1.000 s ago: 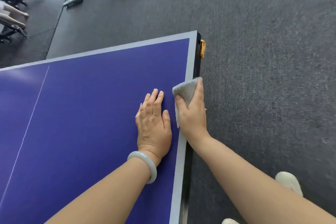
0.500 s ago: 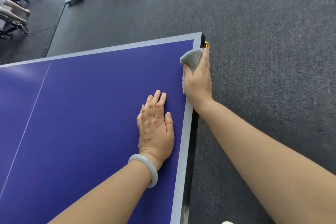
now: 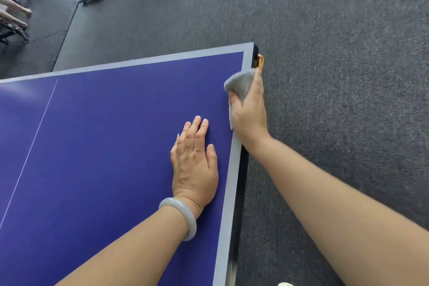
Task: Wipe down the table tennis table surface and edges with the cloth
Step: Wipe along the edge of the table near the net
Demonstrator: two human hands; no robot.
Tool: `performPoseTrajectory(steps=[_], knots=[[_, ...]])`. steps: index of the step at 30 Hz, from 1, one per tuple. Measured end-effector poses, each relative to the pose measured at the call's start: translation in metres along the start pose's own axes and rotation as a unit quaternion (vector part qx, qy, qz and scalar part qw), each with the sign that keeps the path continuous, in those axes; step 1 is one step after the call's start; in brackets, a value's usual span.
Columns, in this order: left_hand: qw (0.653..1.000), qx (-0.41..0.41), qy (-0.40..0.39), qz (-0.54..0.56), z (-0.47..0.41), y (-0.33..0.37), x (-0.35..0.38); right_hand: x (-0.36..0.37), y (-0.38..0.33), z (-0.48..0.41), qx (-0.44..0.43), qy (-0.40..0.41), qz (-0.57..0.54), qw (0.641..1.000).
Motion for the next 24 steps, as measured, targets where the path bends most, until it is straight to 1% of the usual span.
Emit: performPoseTrajectory(steps=[3, 6, 9, 12, 14, 16, 19, 20, 21, 24], knots=[[1.0, 0.001, -0.003, -0.003, 0.0, 0.0, 0.0, -0.007, -0.012, -0.057, 0.018, 0.002, 0.021, 1.0], [1.0, 0.003, 0.0, -0.002, 0.0, -0.001, 0.001, -0.006, -0.013, -0.067, 0.034, 0.015, 0.001, 0.999], [1.0, 0.009, 0.009, -0.005, 0.001, -0.001, -0.001, 0.0, -0.007, -0.018, 0.024, 0.021, -0.01, 0.999], [1.0, 0.013, 0.006, -0.005, 0.0, -0.001, 0.0, 0.007, 0.011, 0.049, 0.041, 0.005, -0.016, 0.999], [1.0, 0.015, 0.004, -0.005, 0.0, -0.001, 0.0, 0.007, 0.016, 0.064, 0.048, -0.015, -0.015, 0.999], [1.0, 0.015, 0.006, -0.006, 0.0, -0.001, 0.0, 0.007, 0.015, 0.041, 0.095, -0.036, -0.021, 0.995], [1.0, 0.013, 0.006, -0.006, 0.0, -0.001, -0.001, 0.003, 0.007, -0.023, 0.214, -0.046, -0.058, 0.974], [1.0, 0.011, 0.006, -0.005, 0.0, -0.001, 0.0, 0.002, 0.004, -0.037, 0.229, -0.037, -0.064, 0.971], [1.0, 0.009, 0.006, -0.003, -0.001, -0.001, 0.0, 0.003, 0.003, -0.043, 0.226, -0.028, -0.06, 0.972], [1.0, 0.007, 0.007, 0.0, -0.001, 0.0, 0.0, 0.006, 0.009, -0.018, 0.195, -0.027, -0.038, 0.98]])
Point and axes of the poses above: each hand's wrist, its own z-axis away from the middle knuckle, its own x-axis out of the palm, y = z × x, the point moved 3 cm from there along -z, towards the middle knuckle, and after that the axes turned 9 degrees about z, right-handed, at the moved point
